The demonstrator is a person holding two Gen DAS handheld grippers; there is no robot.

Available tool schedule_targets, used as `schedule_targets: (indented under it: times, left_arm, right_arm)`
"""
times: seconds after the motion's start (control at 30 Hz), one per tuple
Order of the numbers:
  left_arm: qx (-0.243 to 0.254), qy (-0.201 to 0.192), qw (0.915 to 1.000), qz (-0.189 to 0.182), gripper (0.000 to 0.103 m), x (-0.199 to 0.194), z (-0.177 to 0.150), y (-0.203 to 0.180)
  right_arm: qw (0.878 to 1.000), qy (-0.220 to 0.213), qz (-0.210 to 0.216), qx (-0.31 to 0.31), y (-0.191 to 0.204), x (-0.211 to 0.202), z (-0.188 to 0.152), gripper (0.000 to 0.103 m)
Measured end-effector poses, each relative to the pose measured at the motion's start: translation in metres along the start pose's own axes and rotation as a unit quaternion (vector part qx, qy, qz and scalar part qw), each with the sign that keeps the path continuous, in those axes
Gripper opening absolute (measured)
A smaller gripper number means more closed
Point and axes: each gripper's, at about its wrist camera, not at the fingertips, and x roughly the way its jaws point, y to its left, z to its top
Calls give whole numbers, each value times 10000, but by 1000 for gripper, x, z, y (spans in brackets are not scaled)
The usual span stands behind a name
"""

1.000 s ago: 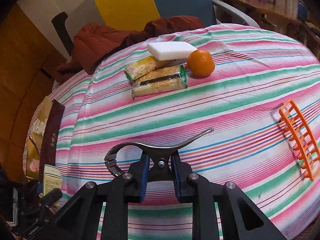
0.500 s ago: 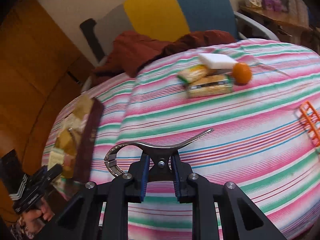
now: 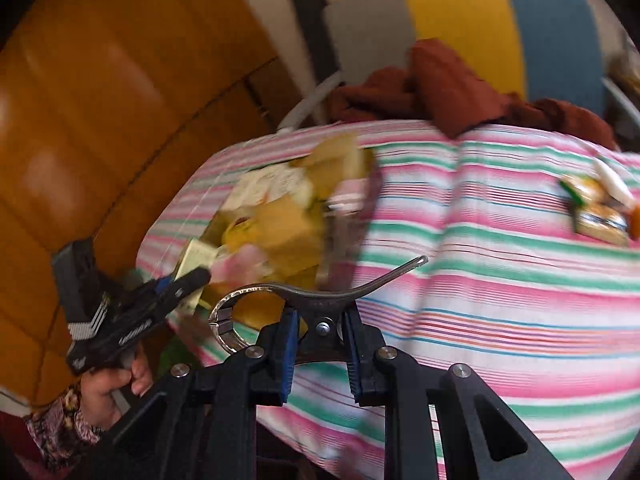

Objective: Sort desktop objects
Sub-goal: 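Lower the box and clip into the gold tray and open both tools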

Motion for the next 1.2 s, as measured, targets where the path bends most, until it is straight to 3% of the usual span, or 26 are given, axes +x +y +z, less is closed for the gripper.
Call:
schedule_targets:
  times: [0.17, 0.33, 0.4, 0.43, 0.5, 0.6, 0.67, 0.83, 1.0, 1.2]
  left_arm:
    - [-127, 97, 9998, 131, 30, 10, 16, 25]
    - [69, 157, 9999, 12, 31, 35, 36, 14]
    - [196, 414, 9990, -11, 31, 52, 41, 8]
    - [288, 546, 9981, 22, 33, 62, 43, 5]
    - [297, 621, 9973, 237, 46, 69, 46, 4]
    - [-63, 678, 9976, 84, 54, 71, 47, 14]
    - [-305, 559, 9979, 111, 54, 65, 45, 22]
    - [-797, 328, 9957, 329, 55, 49, 35, 35]
    - [-856, 225, 9950, 466, 55, 39, 31, 30]
    - [-575, 156, 9980, 215, 55, 36, 33, -1]
  right_arm:
    - [9981, 312, 185, -499, 44, 40, 5, 21]
    - [9945, 528, -137, -896, 65, 81, 16, 21]
    - [9929, 612, -313, -967, 67, 96, 18, 22]
    - [9922, 616, -387, -1013, 67, 100, 18, 23]
    - [9901, 641, -575, -1113, 66, 109, 18, 25]
    - [9903, 594, -650, -1070, 61, 103, 17, 34]
    - [9913, 504, -712, -985, 56, 91, 12, 43]
    - [9964, 298, -565, -561, 38, 66, 5, 43]
    - [9982, 126, -573, -107, 12, 38, -3, 46]
    - [9962, 27, -794, 367, -29, 14, -13, 48]
